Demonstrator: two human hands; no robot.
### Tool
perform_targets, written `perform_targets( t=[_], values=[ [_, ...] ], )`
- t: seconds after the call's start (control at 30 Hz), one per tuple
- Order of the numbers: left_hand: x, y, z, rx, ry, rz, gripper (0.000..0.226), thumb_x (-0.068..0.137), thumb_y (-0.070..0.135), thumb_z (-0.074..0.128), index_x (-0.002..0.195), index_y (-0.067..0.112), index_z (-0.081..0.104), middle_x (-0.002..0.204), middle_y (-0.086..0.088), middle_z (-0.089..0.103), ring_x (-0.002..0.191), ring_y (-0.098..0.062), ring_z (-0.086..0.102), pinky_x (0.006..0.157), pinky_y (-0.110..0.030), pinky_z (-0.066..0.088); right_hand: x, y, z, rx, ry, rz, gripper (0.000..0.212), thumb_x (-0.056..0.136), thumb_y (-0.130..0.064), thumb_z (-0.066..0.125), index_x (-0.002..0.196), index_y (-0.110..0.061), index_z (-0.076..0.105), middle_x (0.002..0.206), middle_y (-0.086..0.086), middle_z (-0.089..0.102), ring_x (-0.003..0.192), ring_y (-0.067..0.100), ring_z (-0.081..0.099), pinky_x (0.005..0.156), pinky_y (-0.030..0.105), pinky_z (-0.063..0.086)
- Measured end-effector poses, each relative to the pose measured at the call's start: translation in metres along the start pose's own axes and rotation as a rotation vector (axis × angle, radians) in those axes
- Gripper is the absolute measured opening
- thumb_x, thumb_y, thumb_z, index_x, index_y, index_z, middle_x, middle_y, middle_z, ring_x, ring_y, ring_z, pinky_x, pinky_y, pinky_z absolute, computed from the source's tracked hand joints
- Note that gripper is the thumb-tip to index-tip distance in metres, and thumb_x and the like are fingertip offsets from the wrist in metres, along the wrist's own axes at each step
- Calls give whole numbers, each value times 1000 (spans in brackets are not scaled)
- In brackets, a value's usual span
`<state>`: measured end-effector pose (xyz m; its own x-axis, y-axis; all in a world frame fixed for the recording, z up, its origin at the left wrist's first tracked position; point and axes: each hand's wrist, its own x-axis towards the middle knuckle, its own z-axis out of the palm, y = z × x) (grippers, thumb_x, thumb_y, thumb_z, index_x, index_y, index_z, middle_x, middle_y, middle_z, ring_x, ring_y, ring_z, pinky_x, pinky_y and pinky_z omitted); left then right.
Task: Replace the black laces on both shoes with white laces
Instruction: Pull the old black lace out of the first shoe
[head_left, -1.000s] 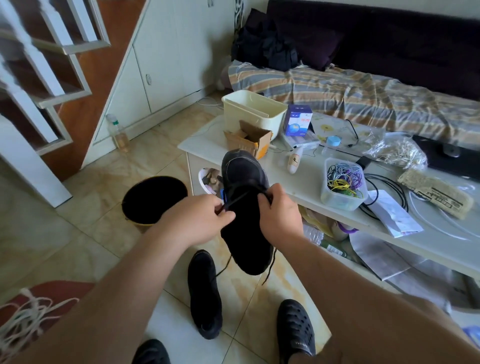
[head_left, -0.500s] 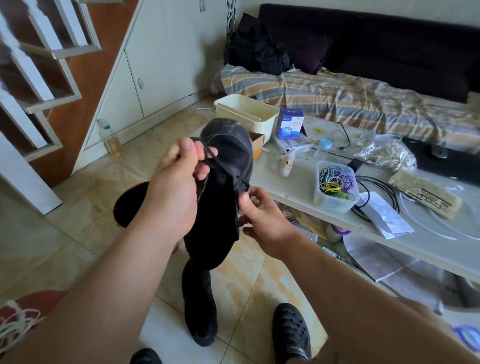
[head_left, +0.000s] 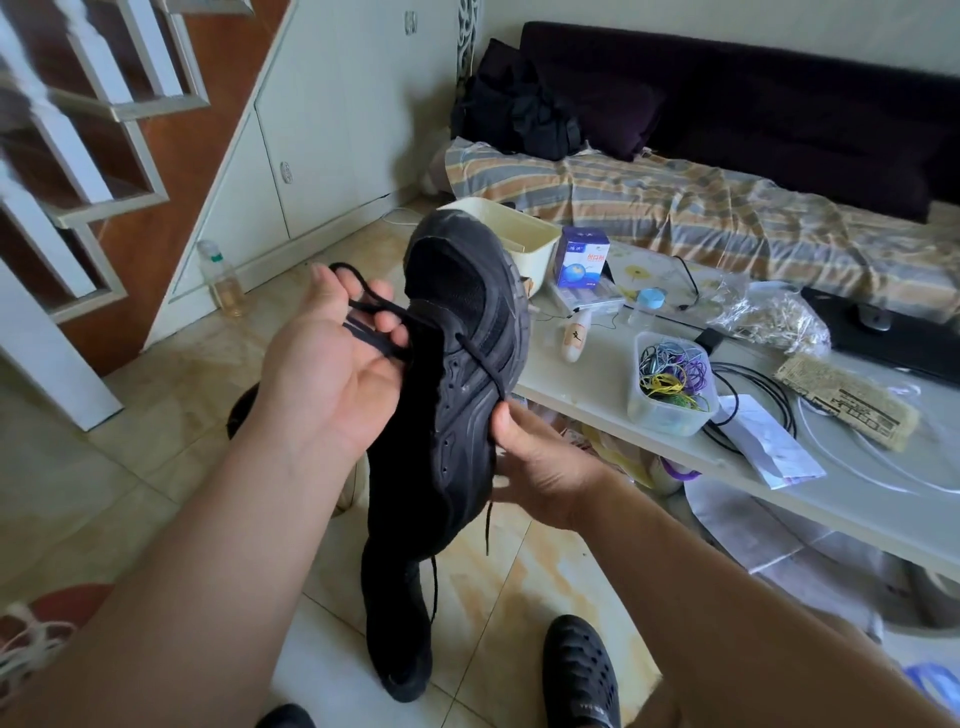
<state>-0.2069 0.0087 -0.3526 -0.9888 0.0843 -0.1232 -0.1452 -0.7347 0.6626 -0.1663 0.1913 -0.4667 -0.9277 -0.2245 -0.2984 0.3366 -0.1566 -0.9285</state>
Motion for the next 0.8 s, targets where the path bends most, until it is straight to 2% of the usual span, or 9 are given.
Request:
perform_targets(
  t=[0.1, 0.2, 0.27, 0.37, 0.47, 0.53, 0.67, 0.73, 0.8],
  values=[
    [6, -5, -5, 179, 87, 60, 40, 110, 47, 42, 81, 24, 56, 79, 3, 65, 55, -10, 45, 62, -24, 39, 0, -7, -3, -278, 333, -131, 64, 83, -68, 72, 136, -39, 50, 138, -5, 61, 120, 18, 63, 92, 39, 50],
    [8, -16, -9, 376, 152, 139, 38, 111, 42, 44, 80, 24, 56, 81, 4, 67, 52, -9, 42, 59, -25, 31, 1, -7, -6, -511, 541, -225, 46, 87, -60, 74, 125, -41, 55, 117, -10, 63, 100, 9, 66, 81, 38, 60],
    [7, -25, -10, 421, 188, 146, 40, 112, 39, 43, 77, 24, 54, 78, 6, 65, 53, -9, 40, 57, -24, 32, -4, -6, 2, -571, 517, -318, 27, 92, -56, 71, 107, -35, 65, 96, -10, 69, 85, 6, 66, 74, 33, 57],
    [4, -35, -10, 479, 256, 112, 40, 113, 39, 40, 78, 23, 52, 80, 8, 65, 53, -8, 41, 57, -22, 35, -14, -2, 21, -944, 496, -650, 18, 90, -45, 68, 89, -27, 67, 80, -10, 62, 77, 8, 58, 71, 27, 49],
    [2, -43, -10, 423, 304, 111, 39, 114, 34, 37, 80, 21, 50, 84, 4, 64, 55, -10, 39, 56, -24, 33, -15, 10, 43, -1133, 454, -864, 8, 88, -25, 66, 86, -19, 70, 77, -6, 63, 74, 13, 56, 65, 36, 50],
    [1, -45, -10, 388, 336, 120, 39, 114, 33, 36, 80, 21, 49, 86, 2, 64, 57, -11, 38, 56, -25, 32, -13, 16, 51, -1123, 480, -854, 8, 87, -20, 64, 86, -18, 72, 78, -5, 64, 72, 14, 57, 62, 38, 51],
    [1, -42, -9, 342, 398, 166, 38, 114, 34, 36, 81, 22, 49, 79, 7, 64, 57, -11, 37, 57, -25, 31, -11, 17, 46, -969, 615, -736, 14, 86, -21, 61, 92, -20, 74, 77, -5, 64, 70, 13, 58, 63, 38, 54],
    [2, -37, -10, 316, 400, 179, 38, 114, 35, 36, 81, 22, 51, 78, 7, 64, 57, -11, 38, 58, -26, 31, -11, 13, 41, -994, 686, -742, 21, 85, -25, 64, 104, -22, 72, 92, -4, 61, 85, 18, 59, 73, 39, 55],
    [3, -33, -10, 292, 405, 162, 39, 114, 36, 37, 82, 21, 52, 79, 6, 63, 54, -11, 38, 57, -26, 33, -13, 7, 35, -1002, 668, -620, 44, 84, -44, 64, 126, -30, 60, 115, -5, 52, 110, 22, 54, 89, 42, 53]
  ],
)
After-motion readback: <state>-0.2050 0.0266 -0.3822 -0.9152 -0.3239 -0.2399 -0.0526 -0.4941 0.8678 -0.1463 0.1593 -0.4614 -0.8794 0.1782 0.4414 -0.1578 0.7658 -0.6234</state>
